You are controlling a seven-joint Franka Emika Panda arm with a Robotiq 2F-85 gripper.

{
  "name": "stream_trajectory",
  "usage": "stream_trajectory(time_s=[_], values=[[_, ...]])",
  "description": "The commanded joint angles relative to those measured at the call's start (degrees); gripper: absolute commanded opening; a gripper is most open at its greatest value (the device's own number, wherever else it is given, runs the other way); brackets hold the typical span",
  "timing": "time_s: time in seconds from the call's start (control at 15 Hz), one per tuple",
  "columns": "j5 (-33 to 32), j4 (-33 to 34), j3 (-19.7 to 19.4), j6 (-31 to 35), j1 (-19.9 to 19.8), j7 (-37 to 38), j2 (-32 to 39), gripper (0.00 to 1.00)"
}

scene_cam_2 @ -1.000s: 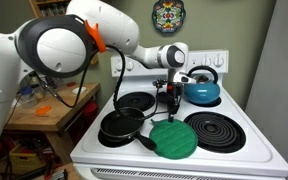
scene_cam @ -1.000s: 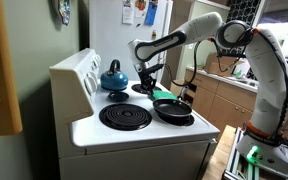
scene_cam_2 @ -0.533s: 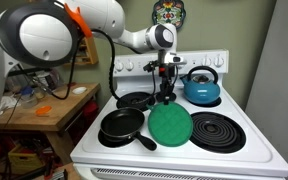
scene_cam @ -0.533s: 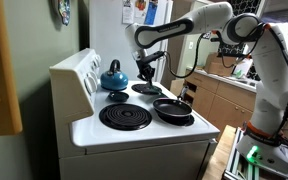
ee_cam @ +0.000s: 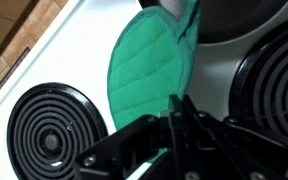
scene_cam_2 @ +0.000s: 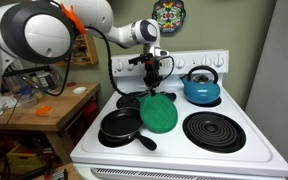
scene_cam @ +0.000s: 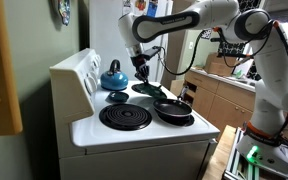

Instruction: Use the green mat to move the pan to the left back stove plate

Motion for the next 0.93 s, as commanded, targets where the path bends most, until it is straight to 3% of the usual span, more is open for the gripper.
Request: stream_trajectory(time_s=[0.0, 0.4, 0.73, 0.87], values=[[-0.69, 0.68, 1.38, -6.12, 2.2, -2.55, 0.44, 0.01], [-0.44, 2.72, 2.11, -15.34, 5.58, 1.09, 2.34, 0.01], [0.78, 3.26, 1.81, -13.03, 6.12, 4.23, 5.28, 0.01], [1.12, 3.07, 1.82, -12.01, 6.07, 4.67, 6.08, 0.1]])
